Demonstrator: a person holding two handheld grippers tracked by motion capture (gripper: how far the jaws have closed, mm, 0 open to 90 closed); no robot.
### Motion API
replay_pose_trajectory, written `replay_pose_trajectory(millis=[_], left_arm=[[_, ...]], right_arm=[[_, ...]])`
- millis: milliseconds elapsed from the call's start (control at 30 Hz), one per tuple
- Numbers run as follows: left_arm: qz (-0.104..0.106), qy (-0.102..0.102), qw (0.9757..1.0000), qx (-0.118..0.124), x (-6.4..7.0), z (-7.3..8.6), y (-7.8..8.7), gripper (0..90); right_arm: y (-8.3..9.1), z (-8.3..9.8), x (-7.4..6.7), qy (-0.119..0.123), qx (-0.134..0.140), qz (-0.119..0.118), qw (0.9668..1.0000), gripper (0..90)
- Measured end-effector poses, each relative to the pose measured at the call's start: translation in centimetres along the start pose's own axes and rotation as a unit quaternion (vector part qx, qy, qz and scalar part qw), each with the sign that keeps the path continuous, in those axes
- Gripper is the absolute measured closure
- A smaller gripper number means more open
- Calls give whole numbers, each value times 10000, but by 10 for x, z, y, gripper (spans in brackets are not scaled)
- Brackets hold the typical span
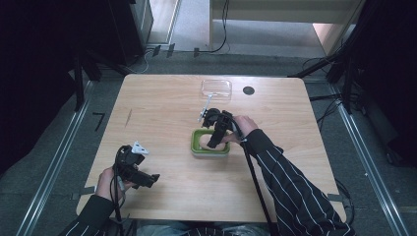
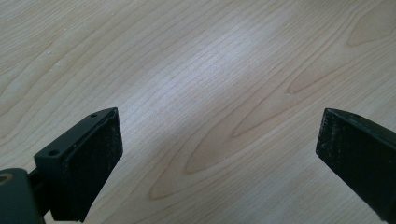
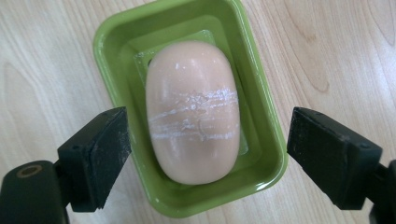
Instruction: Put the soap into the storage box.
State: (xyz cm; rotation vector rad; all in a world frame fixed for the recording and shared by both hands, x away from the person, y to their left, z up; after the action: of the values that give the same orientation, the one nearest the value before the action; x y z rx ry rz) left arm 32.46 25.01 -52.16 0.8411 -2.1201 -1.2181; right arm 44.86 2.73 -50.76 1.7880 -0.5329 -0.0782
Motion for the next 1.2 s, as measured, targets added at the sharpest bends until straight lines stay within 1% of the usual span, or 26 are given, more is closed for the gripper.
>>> replay_pose_trajectory(millis=[67,100,133,200,233,300,333,400,533,700,733,833,867,900,933,1000,1033,1100,1167,1200], left_arm=[[1,2,10000,6,0,0,0,13],[3,2,10000,5,0,0,0,13],[2,2,10000,3,0,0,0,13],[2,4,10000,7,0,0,0,13],[3,-3,10000,6,0,0,0,13],[0,-12,10000,-5,0,0,0,13],[-2,-14,10000,-11,0,0,0,13],[0,-17,10000,-7,0,-1,0,13],[8,-15,10000,-10,0,-1,0,13],[8,-14,10000,-9,0,-1,0,13],[4,-22,10000,-14,0,-1,0,13],[4,-24,10000,-16,0,-1,0,13],[6,-23,10000,-13,0,-1,-1,13],[6,-24,10000,-11,0,-1,-1,13],[13,-27,10000,-13,0,-1,-1,13],[11,-25,10000,-10,1,-1,-1,13],[12,-25,10000,-13,1,-1,-1,13],[12,-23,10000,-3,1,-1,-1,13],[12,-34,10000,-13,1,-1,-1,13],[12,-35,10000,-12,0,-1,-1,13]], right_arm=[[5,2,2,-119,11,28,9999,112],[5,2,2,-119,11,28,9999,112],[8,3,4,-210,39,83,9997,89],[9,4,4,-205,44,73,9998,78],[13,6,6,-323,41,102,9994,55],[15,7,6,-335,72,82,9994,47],[16,8,7,-357,63,110,9993,43],[20,12,10,-495,98,138,9986,31],[25,19,12,-700,78,205,9973,26],[27,28,14,-764,60,320,9965,26],[28,33,14,-797,36,389,9961,21],[30,36,13,-804,47,430,9958,21],[31,40,12,-862,12,502,9950,20],[32,42,11,-844,26,518,9951,19],[32,43,10,-891,28,538,9946,19],[33,44,9,-902,24,541,9945,19],[35,46,9,-913,24,596,9940,19],[36,49,7,-922,19,615,9938,19],[40,55,5,-1008,35,664,9927,19],[41,57,5,-999,26,692,9926,19]])
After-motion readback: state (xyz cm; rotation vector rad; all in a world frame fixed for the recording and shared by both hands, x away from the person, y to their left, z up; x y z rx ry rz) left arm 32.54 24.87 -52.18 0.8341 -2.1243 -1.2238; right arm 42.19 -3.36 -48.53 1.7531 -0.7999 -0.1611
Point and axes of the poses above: each handheld gripper's, and its own axes: y roughly backward along the jaws, z roughly out of its underside, x roughly to its right, the point moved 10 cm from there along -y, roughly forward along the jaws, and after that the axes turned 11 degrees about z, right-handed, at the moved point
